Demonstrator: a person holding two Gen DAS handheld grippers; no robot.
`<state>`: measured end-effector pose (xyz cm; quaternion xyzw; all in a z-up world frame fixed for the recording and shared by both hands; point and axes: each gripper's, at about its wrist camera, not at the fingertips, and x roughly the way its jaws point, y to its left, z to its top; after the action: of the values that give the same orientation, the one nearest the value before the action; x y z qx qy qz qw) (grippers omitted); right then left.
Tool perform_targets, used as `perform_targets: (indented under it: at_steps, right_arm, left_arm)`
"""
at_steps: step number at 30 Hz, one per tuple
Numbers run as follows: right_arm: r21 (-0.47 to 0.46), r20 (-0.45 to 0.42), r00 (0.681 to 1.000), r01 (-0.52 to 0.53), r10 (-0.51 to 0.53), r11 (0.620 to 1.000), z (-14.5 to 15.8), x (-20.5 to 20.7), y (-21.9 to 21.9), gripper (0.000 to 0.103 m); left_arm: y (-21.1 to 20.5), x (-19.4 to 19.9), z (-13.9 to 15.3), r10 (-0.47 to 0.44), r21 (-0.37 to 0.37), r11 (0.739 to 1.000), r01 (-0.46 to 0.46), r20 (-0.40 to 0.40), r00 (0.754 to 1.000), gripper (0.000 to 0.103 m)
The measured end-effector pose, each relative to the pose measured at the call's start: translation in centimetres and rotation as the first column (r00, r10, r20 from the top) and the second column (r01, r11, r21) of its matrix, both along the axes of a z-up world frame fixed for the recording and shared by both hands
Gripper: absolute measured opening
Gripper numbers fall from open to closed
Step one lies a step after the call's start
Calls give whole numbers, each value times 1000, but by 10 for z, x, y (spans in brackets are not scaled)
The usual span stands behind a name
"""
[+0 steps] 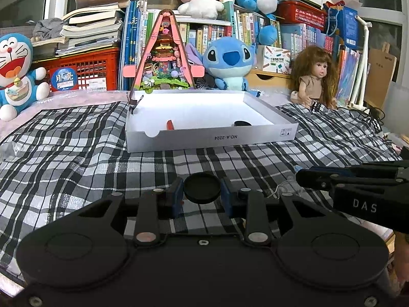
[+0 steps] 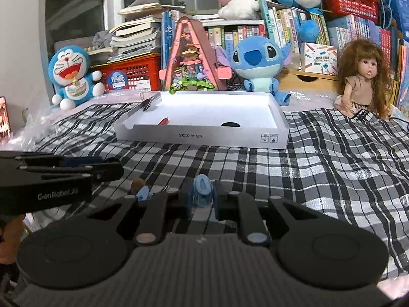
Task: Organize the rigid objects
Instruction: 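Carry the black cap and the blue piece over the white box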
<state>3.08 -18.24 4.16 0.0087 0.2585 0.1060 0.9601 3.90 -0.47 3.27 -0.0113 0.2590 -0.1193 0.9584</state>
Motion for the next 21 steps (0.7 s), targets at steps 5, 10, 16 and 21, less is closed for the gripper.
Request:
perform_targets:
  at_steps: [5,10,16,21]
  right_arm:
    - [18,4,1000,11,-11,1000,5,5,-2,20]
    - [31,6,1000,20,-20,999,10,10,-3,20]
    - [47,1,999,36,-36,998,16,20,-4,20]
    - [75,-21,999,51,-50,996,20,32,-8,20]
  left_arm:
    - [1,5,2,5,-9,1000,-5,-5,1000,30]
    - [2,10,6,7,-15,1000,-7,-6,1000,30]
    - [5,20,12,5,-32,999,-5,-13,1000,30]
    - [7,31,19,8,-48,999,-8,-10,1000,30]
